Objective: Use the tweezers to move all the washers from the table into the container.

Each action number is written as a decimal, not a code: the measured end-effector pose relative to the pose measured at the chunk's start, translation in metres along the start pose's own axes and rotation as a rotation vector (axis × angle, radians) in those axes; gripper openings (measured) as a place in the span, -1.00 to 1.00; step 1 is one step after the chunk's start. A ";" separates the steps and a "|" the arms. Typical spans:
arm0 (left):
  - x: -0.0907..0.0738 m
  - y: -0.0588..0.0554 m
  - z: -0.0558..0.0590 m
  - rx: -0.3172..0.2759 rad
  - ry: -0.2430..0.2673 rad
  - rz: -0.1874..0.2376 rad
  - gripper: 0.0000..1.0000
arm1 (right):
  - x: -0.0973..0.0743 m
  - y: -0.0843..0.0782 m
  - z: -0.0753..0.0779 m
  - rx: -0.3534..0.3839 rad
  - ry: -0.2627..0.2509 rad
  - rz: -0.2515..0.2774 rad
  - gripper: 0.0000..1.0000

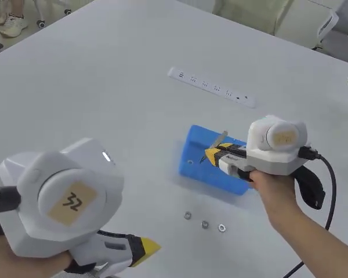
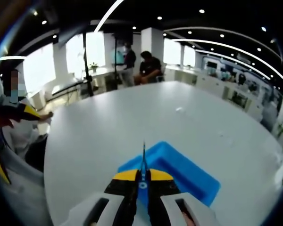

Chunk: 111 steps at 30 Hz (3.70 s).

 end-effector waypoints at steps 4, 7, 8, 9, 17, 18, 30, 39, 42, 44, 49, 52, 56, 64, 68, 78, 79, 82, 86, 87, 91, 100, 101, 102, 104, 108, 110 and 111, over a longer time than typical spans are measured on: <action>-0.001 0.000 0.001 0.011 -0.004 0.000 0.98 | -0.015 0.009 -0.007 0.002 -0.005 0.038 -0.94; 0.000 -0.002 0.001 0.012 -0.003 -0.001 0.98 | -0.024 0.013 -0.012 -0.004 -0.006 0.055 -0.94; 0.002 -0.003 0.002 0.014 -0.004 -0.002 0.98 | -0.028 0.014 -0.014 -0.008 -0.009 0.063 -0.94; 0.003 -0.005 0.002 0.019 -0.008 -0.007 0.98 | -0.031 0.015 -0.016 -0.007 -0.009 0.067 -0.94; 0.004 -0.002 0.007 0.030 -0.035 0.008 0.98 | -0.048 0.015 -0.036 0.002 0.015 0.090 -0.94; 0.004 -0.001 0.008 0.032 -0.035 0.011 0.98 | -0.049 0.014 -0.038 -0.002 0.017 0.089 -0.94; 0.000 0.006 0.014 0.050 -0.061 0.044 0.97 | -0.050 -0.015 -0.070 0.012 0.059 0.036 -0.94; 0.003 0.015 0.017 0.054 -0.098 0.069 0.87 | -0.038 -0.037 -0.080 -0.002 0.095 -0.036 -0.95; 0.006 0.020 0.015 0.050 -0.112 0.081 0.83 | -0.034 -0.039 -0.080 0.004 0.103 -0.043 -0.95; 0.008 0.022 0.015 0.052 -0.123 0.084 0.82 | -0.030 -0.041 -0.080 0.004 0.110 -0.052 -0.95; 0.015 0.029 0.015 0.072 -0.150 0.094 0.75 | -0.021 -0.044 -0.080 -0.014 0.122 -0.072 -0.94; 0.020 0.034 0.014 0.086 -0.170 0.098 0.69 | -0.019 -0.046 -0.081 -0.031 0.130 -0.084 -0.94; 0.026 0.042 0.013 0.092 -0.211 0.117 0.58 | -0.018 -0.048 -0.080 -0.039 0.137 -0.090 -0.94; 0.042 0.053 0.009 0.113 -0.279 0.114 0.41 | -0.018 -0.051 -0.079 -0.037 0.149 -0.101 -0.94; 0.047 0.059 0.008 0.118 -0.310 0.118 0.31 | -0.016 -0.054 -0.078 -0.038 0.149 -0.106 -0.94; 0.068 0.072 0.017 0.201 -0.398 0.106 0.03 | -0.016 -0.055 -0.077 -0.014 0.147 -0.091 -0.94; 0.072 0.073 0.018 0.197 -0.428 0.106 -0.05 | -0.017 -0.055 -0.078 -0.011 0.148 -0.090 -0.94; 0.081 0.075 0.020 0.206 -0.479 0.100 -0.22 | -0.017 -0.057 -0.077 -0.003 0.148 -0.084 -0.94; 0.092 0.074 0.025 0.244 -0.575 0.079 -0.48 | -0.018 -0.057 -0.076 -0.003 0.154 -0.081 -0.94; 0.094 0.073 0.025 0.250 -0.581 0.077 -0.53 | -0.018 -0.057 -0.076 -0.006 0.156 -0.081 -0.94; 0.105 0.072 0.028 0.297 -0.618 0.048 -0.62 | -0.018 -0.057 -0.076 -0.028 0.166 -0.082 -0.94; 0.117 0.068 0.033 0.362 -0.689 0.021 -0.81 | -0.016 -0.054 -0.078 -0.078 0.188 -0.080 -0.94; 0.118 0.067 0.034 0.375 -0.695 0.018 -0.84 | -0.015 -0.054 -0.078 -0.089 0.189 -0.079 -0.94; 0.119 0.067 0.034 0.379 -0.693 0.017 -0.87 | -0.015 -0.054 -0.078 -0.095 0.190 -0.079 -0.94; 0.120 0.063 0.037 0.409 -0.715 0.008 -0.95 | -0.014 -0.053 -0.079 -0.114 0.193 -0.078 -0.94; 0.122 0.062 0.036 0.411 -0.705 0.014 -0.98 | -0.014 -0.052 -0.080 -0.134 0.194 -0.079 -0.94; 0.121 0.061 0.037 0.426 -0.715 0.019 -0.99 | -0.014 -0.053 -0.081 -0.138 0.193 -0.077 -0.94; 0.120 0.060 0.037 0.430 -0.717 0.021 -0.99 | -0.014 -0.053 -0.082 -0.141 0.191 -0.076 -0.94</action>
Point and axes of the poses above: the centre of the closed fingertips' face, and the gripper's own axes: x roughly forward along the fingers, z roughly to its right, y roughly out of its top, the point moved 5 cm from there along -x, roughly backward along the fingers, and after that the axes turned 9 degrees about -x, right-handed, at the moved point
